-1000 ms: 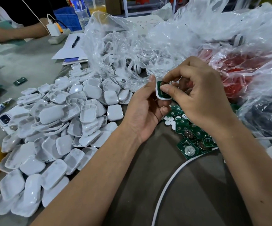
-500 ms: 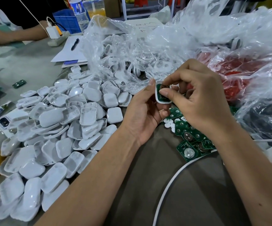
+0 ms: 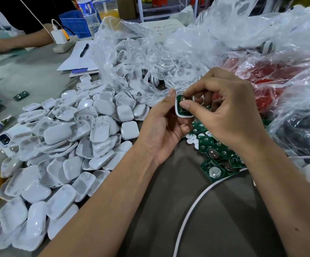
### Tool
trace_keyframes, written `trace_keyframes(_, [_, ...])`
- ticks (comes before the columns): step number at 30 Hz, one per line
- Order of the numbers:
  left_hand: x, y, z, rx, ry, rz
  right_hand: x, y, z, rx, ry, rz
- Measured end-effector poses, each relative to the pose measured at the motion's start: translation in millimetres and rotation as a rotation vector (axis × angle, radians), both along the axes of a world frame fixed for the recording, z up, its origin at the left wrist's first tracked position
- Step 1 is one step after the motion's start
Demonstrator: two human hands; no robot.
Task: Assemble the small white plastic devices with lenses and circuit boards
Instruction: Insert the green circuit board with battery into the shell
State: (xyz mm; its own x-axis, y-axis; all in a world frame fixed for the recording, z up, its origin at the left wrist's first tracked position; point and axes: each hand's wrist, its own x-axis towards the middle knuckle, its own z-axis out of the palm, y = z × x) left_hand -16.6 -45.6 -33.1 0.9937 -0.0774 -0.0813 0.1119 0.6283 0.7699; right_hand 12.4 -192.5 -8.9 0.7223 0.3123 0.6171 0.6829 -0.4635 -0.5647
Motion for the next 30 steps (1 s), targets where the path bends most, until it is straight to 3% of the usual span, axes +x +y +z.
trace_keyframes(30, [1.8,-0.4,-4.0,0.023,-0.011,0.026,0.3,-3.0,-0.4,-0.008,0.01,0.039])
